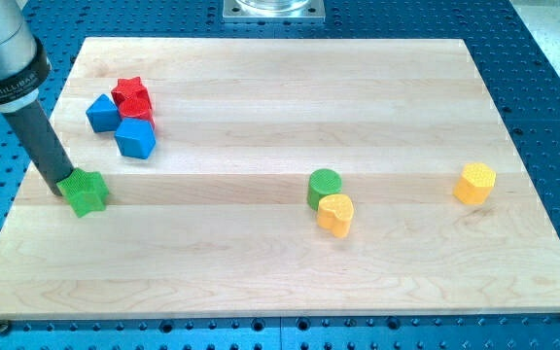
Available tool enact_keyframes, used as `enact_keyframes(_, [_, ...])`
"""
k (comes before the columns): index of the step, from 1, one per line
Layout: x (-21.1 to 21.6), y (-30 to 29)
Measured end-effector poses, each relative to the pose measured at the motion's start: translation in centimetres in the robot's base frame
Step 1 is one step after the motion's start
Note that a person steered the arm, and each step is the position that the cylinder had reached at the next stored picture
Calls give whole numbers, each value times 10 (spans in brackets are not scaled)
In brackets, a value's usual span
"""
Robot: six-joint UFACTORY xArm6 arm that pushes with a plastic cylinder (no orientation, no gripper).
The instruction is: Place the green blocks to the bottom center of the board
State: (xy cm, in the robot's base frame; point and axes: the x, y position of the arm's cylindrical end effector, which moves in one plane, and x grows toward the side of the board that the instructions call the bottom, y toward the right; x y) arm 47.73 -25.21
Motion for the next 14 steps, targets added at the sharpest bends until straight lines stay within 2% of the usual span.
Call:
enact_keyframes(1, [1, -24])
enact_keyframes(2, [-1, -5])
enact_keyframes(4, [12, 145])
enact_keyframes(5, [-21, 72])
enact_keyframes(6, [9, 30])
enact_keyframes(7, [54, 101])
enact_keyframes(8, [62, 127])
enact_keyframes(9, [44, 87])
enact_keyframes(10, [34, 131])
enact_keyframes(12, [37, 179])
enact_keyframes(13, [3, 198])
enact_keyframes(14, [-43, 261])
